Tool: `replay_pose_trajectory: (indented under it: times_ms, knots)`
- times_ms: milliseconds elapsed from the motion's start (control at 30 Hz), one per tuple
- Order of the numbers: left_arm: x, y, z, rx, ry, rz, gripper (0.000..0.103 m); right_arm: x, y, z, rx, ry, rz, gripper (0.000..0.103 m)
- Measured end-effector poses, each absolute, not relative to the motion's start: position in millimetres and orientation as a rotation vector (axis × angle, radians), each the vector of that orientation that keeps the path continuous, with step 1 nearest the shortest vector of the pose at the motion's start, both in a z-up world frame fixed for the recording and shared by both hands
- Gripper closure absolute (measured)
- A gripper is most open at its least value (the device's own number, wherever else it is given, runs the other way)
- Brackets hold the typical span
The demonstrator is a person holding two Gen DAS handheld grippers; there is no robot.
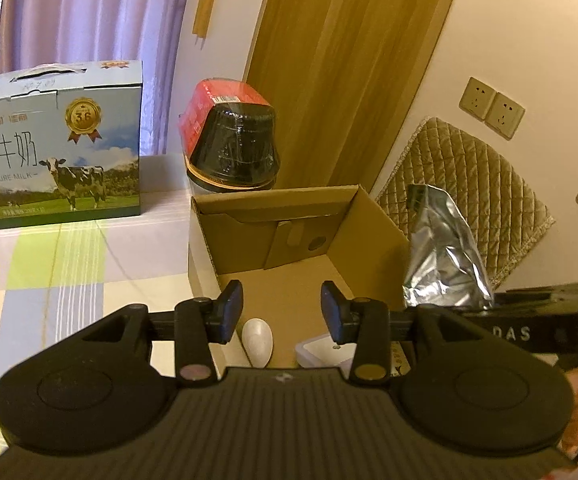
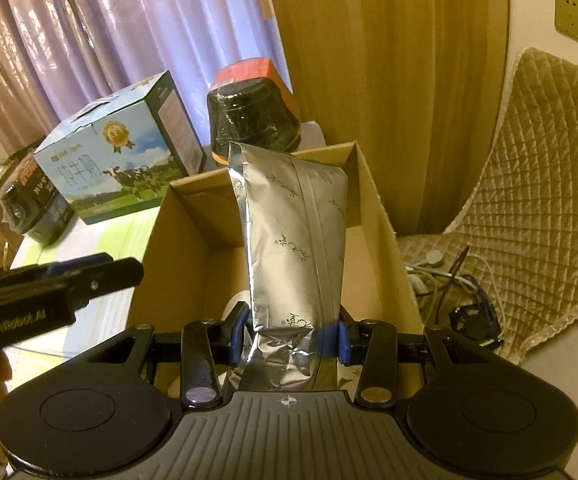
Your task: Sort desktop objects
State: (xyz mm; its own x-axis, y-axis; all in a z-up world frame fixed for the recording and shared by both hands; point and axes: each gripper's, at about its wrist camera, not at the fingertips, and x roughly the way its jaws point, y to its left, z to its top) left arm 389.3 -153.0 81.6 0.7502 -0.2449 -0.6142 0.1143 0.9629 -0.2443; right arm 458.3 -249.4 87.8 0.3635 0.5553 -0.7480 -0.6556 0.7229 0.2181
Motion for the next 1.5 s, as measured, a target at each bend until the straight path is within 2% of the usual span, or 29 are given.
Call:
replay_pose_trajectory:
  times_ms: [133, 200, 233, 400, 533, 633, 800, 900, 1000, 1500]
  knots:
    - [385, -145, 83, -0.209, 0.692, -0.182, 0.063, 461, -245, 92, -0.084, 0.886, 0.798, 0.063]
    - [381, -141, 83, -0.211, 0.688, -0.17, 0.056, 465, -245, 95, -0.034, 0.867, 0.817, 0.057]
    - [379, -140, 83, -0.208, 0.686, -0.165, 0.055, 465, -247, 98, -0.019, 0.856, 0.818, 0.049]
    - [366, -134, 85, -0.19, 0.686, -0.157, 0.05, 458, -253, 112, -0.021, 0.815, 0.812, 0.042]
    - [350, -132, 86, -0.2, 0.699, -0.148, 0.043, 444, -269, 120, -0.002, 0.811, 0.799, 0.031]
    - [334, -134, 91, -0.188, 0.702, -0.143, 0.034, 429, -287, 129, 0.014, 0.805, 0.785, 0.025]
    - [293, -139, 106, -0.175, 0.68, -0.126, 0.011, 393, -318, 143, 0.012, 0.787, 0.78, 0.012]
    - [267, -144, 116, -0.152, 0.66, -0.107, 0.001, 369, -335, 150, 0.007, 0.78, 0.779, 0.007]
    - [242, -149, 126, -0.134, 0.652, -0.083, 0.001, 348, -350, 157, 0.018, 0.782, 0.763, 0.002]
    - [134, -174, 150, -0.173, 0.67, -0.012, 0.001, 258, -415, 176, -0.024, 0.753, 0.753, 0.002]
